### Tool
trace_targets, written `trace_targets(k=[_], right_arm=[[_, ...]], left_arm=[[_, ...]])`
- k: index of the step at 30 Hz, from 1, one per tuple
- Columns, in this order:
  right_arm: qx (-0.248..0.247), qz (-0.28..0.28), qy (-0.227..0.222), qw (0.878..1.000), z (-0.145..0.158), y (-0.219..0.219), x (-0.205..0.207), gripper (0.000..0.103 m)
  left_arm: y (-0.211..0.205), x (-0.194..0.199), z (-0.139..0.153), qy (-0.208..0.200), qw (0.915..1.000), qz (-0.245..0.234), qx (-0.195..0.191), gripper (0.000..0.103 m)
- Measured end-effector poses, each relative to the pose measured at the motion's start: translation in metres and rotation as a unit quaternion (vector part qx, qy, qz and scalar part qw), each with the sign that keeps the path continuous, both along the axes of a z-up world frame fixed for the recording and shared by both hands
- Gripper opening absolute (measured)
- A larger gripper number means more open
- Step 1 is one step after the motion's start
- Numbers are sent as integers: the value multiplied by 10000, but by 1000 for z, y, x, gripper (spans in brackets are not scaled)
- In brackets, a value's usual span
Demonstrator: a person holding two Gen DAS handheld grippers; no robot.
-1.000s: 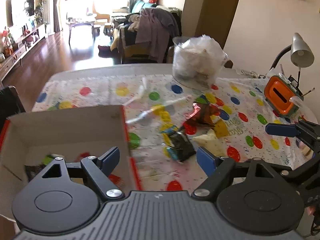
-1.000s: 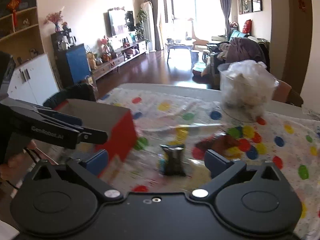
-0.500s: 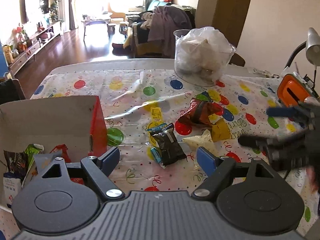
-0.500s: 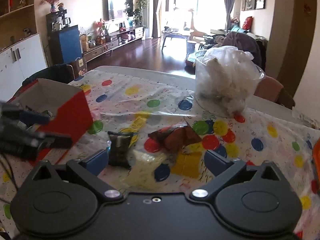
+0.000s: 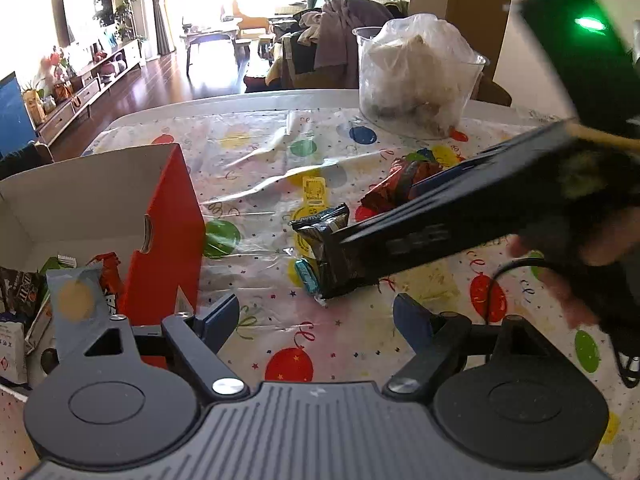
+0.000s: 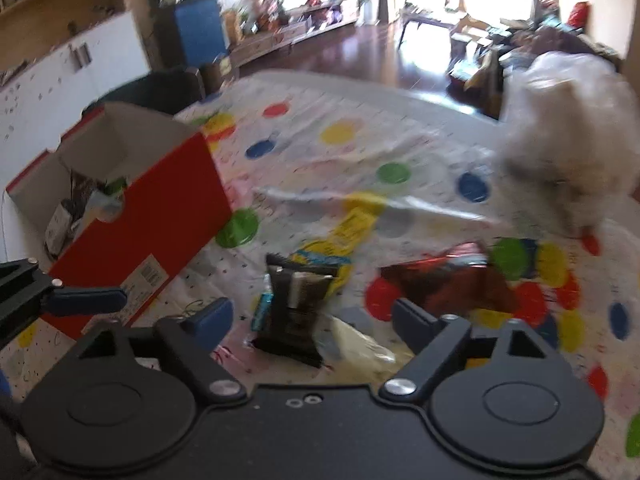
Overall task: Organize snacks
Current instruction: 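Grasp the black-wrapped chocolate with the right tool while the left tool grasps the small teal candy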
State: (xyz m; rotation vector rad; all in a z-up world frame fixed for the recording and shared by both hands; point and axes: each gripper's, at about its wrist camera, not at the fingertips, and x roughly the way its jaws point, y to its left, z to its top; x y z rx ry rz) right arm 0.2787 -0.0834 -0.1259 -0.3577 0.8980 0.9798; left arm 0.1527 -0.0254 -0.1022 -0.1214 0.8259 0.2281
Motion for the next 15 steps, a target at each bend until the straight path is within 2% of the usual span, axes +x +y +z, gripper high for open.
trace_targets(k=[4, 8, 11, 15], right_arm=[[-246, 45, 275, 9993, -17, 20, 11, 74], [-453, 53, 662, 9968, -32, 32, 21, 65], [-568, 58, 692, 9960, -38, 36, 24, 54], [-577, 97, 798, 9951, -39, 38, 27, 41]], left_arm=[[4, 7, -4, 81, 9999, 119, -71, 84], [11, 17, -8, 284, 9988, 149, -370, 84], [21, 26, -11, 466, 9961, 304, -690, 84], [30, 35, -12, 597, 9931, 402, -921, 84]])
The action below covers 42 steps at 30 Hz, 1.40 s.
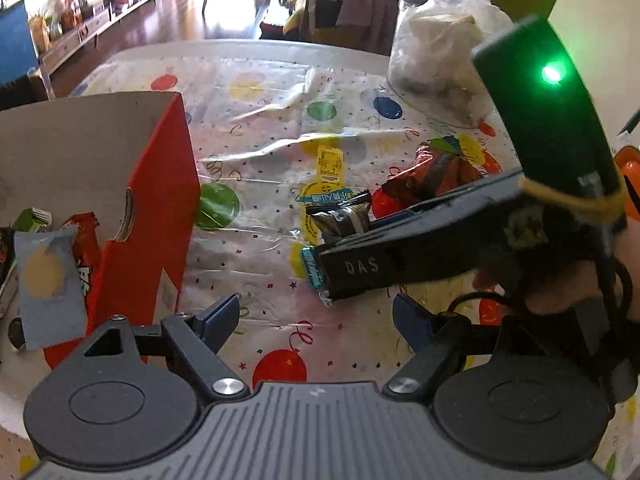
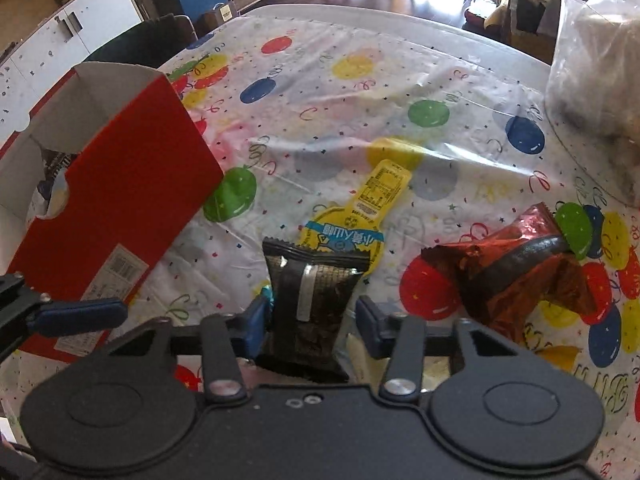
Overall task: Organize snacks
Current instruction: 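Grasp the black-wrapped chocolate with the right tool while the left tool grasps the small teal candy, then carry the teal candy into the shoebox with the left tool while the right tool carries the chocolate there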
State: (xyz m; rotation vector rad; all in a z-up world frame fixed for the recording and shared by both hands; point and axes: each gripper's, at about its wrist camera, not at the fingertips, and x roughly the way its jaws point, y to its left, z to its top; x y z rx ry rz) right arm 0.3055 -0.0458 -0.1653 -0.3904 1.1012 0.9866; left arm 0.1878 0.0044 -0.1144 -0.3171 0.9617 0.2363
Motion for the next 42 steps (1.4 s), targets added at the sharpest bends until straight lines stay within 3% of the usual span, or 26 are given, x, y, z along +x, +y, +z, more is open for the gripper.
trace_targets(k=[7, 10, 13, 20, 24, 31, 42], right_arm=[[90, -25, 160, 9998, -1, -3, 7, 31], [194, -61, 139, 9997, 5, -8, 12, 30], [320, -165, 44, 9993, 16, -17, 20, 29], [601, -381, 5, 9975, 32, -32, 36, 29], [667, -414, 37, 9969, 33, -37, 38, 29], [753, -474, 59, 9960, 34, -42, 37, 29], [857, -628, 107, 9943, 42, -48, 21, 29]], left_arm=[[11, 13, -4, 128, 9993, 104, -332, 83], [13, 20, -8, 266, 9988, 102, -395, 74], [19, 31, -12, 416, 9974, 211, -553, 72], [28, 62, -33, 902, 9933, 336, -635, 52], [24, 67, -38, 975, 9938, 215, -489, 43], [18, 72, -39, 988, 9944, 14, -368, 17], [27, 54, -30, 771, 9953, 69, -580, 12]])
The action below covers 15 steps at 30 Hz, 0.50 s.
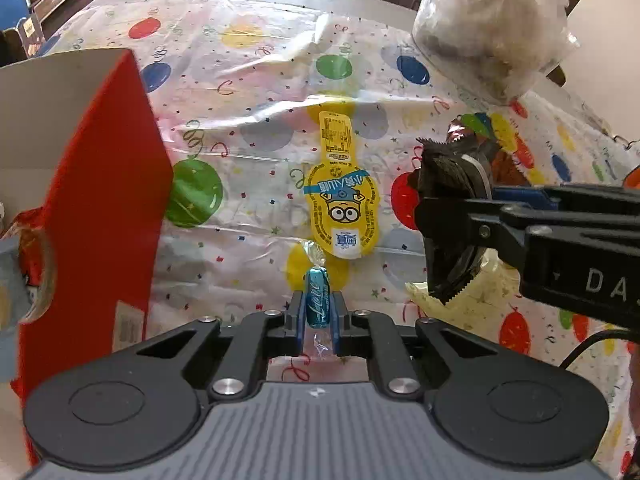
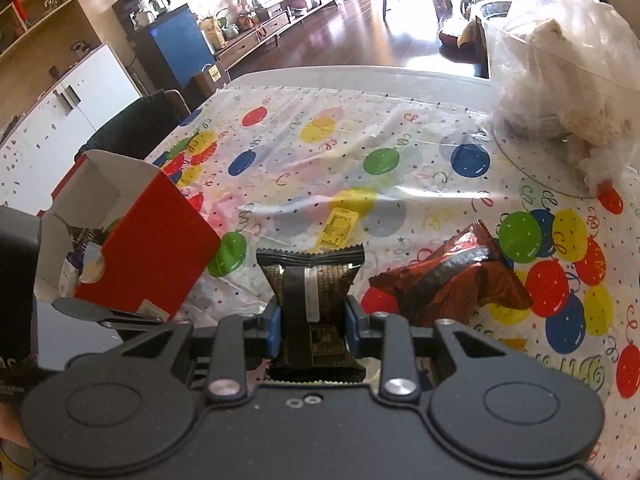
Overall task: Organize snacks
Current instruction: 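Carry the teal candy into the shoebox with the left tool while the right tool carries the chocolate there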
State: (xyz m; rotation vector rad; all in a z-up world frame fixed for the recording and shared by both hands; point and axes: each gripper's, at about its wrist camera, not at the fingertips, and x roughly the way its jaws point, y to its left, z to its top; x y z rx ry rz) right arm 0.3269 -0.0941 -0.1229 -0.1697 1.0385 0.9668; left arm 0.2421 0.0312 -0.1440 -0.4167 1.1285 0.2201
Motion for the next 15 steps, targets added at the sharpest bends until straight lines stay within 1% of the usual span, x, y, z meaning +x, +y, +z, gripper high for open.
trace_targets(k=[8, 15], right_arm=[[92, -161, -109, 9998, 24, -8, -28, 29], [158, -342, -159, 9992, 49, -14, -53, 29]], left_arm=[[7, -27, 26, -314, 9993, 53, -202, 12], [17, -59, 63, -682, 9973, -39, -274, 12]])
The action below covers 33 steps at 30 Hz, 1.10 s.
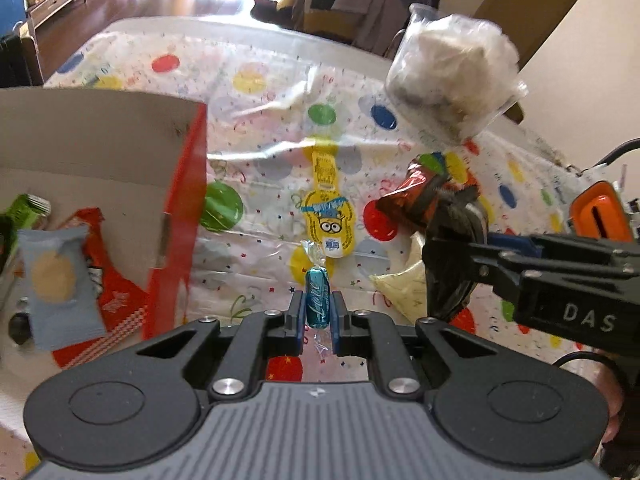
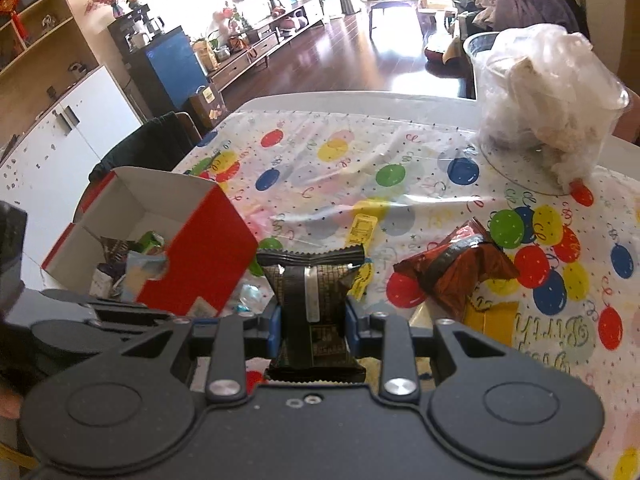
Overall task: Organize snacks
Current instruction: 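Carry the teal candy into the shoebox with the left tool while the right tool carries the chocolate there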
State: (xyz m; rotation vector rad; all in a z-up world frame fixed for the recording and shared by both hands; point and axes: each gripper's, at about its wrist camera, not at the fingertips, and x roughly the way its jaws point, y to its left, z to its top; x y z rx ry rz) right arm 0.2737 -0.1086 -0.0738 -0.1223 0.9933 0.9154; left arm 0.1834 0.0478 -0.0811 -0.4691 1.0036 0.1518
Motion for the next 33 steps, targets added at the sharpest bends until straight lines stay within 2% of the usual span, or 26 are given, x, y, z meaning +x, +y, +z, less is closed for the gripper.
trace_targets(k=[7, 15, 26, 33], right_arm=[[79, -201, -58, 9997, 22, 5, -30, 29], [197, -230, -105, 9995, 38, 30, -64, 29], [256, -20, -162, 9995, 39, 99, -107, 29], [100, 170, -200, 9996, 32, 147, -124, 29]], left_arm=[[20, -33, 29, -272, 9994, -192, -61, 12], [60, -68, 54, -532, 9982, -251, 97, 12], [131, -104, 64, -594, 9975, -6, 382, 12], [176, -118, 59, -505, 9968, 188, 588, 12]])
